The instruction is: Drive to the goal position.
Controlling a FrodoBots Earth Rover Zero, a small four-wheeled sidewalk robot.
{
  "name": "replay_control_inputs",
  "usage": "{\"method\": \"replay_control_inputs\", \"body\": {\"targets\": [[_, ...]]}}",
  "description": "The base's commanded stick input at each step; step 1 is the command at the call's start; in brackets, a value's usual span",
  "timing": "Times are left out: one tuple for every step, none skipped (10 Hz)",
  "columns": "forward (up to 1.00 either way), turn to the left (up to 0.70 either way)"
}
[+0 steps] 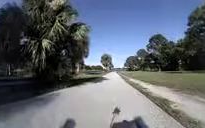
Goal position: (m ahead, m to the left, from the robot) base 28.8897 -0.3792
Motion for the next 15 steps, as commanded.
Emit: {"method": "replay_control_inputs", "body": {"targets": [[0.7, 0.0], [0.7, 0.0], [0.7, 0.0], [0.7, 0.0], [0.7, 0.0], [0.7, 0.0], [0.7, 0.0], [0.7, 0.0], [0.7, 0.0], [0.7, 0.0], [0.7, 0.0], [0.7, 0.0], [0.7, 0.0], [0.7, 0.0], [0.7, 0.0]]}}
